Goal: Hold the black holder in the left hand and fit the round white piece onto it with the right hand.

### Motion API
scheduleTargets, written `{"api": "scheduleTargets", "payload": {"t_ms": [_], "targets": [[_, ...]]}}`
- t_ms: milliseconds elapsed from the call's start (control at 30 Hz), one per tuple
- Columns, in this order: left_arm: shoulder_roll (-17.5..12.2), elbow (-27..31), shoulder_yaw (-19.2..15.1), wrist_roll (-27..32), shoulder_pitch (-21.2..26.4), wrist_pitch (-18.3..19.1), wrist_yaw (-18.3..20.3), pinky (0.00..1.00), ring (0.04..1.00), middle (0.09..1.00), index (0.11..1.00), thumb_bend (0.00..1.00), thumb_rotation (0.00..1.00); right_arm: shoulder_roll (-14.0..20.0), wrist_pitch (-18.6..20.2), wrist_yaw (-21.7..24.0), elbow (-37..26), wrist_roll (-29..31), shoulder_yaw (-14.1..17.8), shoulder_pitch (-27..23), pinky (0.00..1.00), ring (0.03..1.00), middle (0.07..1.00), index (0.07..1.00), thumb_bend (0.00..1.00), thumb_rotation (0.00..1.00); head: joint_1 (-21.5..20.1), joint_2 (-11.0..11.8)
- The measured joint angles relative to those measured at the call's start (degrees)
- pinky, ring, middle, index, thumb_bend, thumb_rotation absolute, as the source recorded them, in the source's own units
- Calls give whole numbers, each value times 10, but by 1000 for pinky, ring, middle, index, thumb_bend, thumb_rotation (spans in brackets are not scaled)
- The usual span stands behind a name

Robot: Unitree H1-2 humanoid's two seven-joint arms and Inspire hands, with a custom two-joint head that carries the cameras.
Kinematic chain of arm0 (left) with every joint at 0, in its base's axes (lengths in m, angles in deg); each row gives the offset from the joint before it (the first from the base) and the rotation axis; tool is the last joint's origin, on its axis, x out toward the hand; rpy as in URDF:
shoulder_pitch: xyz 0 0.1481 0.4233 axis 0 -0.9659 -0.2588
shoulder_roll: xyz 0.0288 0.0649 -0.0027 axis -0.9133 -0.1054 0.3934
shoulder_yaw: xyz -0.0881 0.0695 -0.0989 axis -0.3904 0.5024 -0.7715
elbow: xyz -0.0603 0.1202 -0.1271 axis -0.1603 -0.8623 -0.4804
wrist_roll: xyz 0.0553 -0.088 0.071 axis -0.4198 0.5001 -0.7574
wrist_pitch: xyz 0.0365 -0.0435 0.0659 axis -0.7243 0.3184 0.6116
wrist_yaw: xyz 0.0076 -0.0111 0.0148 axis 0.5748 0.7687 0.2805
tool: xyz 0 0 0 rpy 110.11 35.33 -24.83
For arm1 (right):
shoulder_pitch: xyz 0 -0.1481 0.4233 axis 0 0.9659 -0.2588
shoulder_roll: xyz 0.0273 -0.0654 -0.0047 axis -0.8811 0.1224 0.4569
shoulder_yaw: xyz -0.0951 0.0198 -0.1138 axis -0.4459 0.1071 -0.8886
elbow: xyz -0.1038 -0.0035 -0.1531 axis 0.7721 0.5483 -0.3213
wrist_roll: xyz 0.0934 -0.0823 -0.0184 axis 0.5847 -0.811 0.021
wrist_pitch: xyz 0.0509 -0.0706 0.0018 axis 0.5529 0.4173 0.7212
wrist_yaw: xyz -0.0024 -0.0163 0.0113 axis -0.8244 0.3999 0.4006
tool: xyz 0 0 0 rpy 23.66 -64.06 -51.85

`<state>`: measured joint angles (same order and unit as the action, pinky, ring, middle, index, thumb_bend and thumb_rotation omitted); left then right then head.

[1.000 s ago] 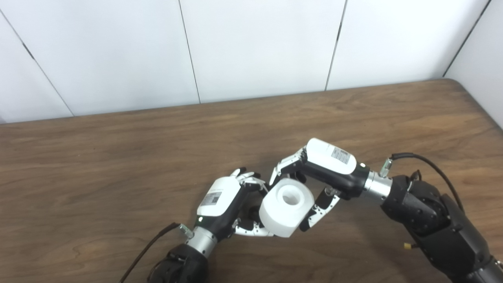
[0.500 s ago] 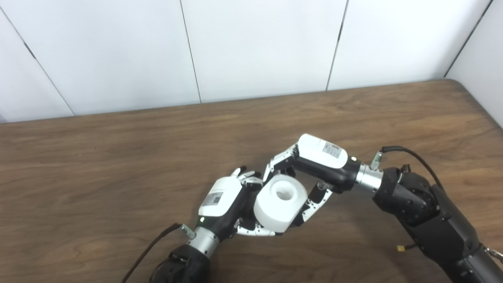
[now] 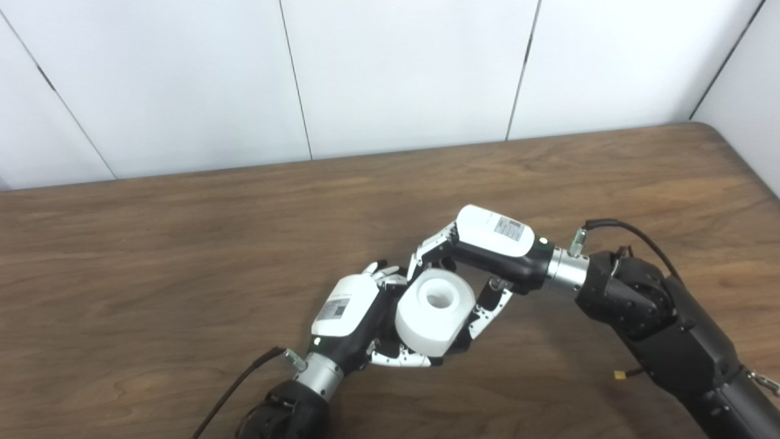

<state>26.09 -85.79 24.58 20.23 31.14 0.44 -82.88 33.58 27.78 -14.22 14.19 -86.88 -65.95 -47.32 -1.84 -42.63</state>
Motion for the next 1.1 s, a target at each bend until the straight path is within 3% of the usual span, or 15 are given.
{"api": "scheduleTargets", "payload": {"t_ms": [533,700,733,767,833,1000,1100], "targets": [[6,5,2,0,-1,4,10,982,868,714,480,523,58,12,4,28,-13,1,7,1,312,428,490,488,525,0,-2,-10],[7,6,2,1,-4,4,10,987,870,712,480,523,58,13,3,28,-13,6,7,4,383,512,498,484,528,0,-4,-9],[7,6,2,1,-4,4,10,987,870,713,480,523,58,13,3,28,-13,7,7,5,398,532,568,489,523,61,-4,-9],[7,7,2,1,-4,4,11,987,871,715,480,523,58,14,3,28,-13,8,7,5,402,541,626,597,726,25,-4,-9],[7,8,2,1,-4,4,14,987,873,716,480,523,58,17,6,33,-20,13,7,7,439,591,709,715,874,36,-4,-9],[7,9,-3,1,-4,4,17,980,870,714,480,523,59,31,47,59,-55,6,7,15,593,725,809,841,993,143,-4,-10],[7,9,-5,1,-4,4,17,975,866,712,480,523,59,37,64,70,-71,-1,8,17,612,747,850,881,1000,180,-5,-9]]}}
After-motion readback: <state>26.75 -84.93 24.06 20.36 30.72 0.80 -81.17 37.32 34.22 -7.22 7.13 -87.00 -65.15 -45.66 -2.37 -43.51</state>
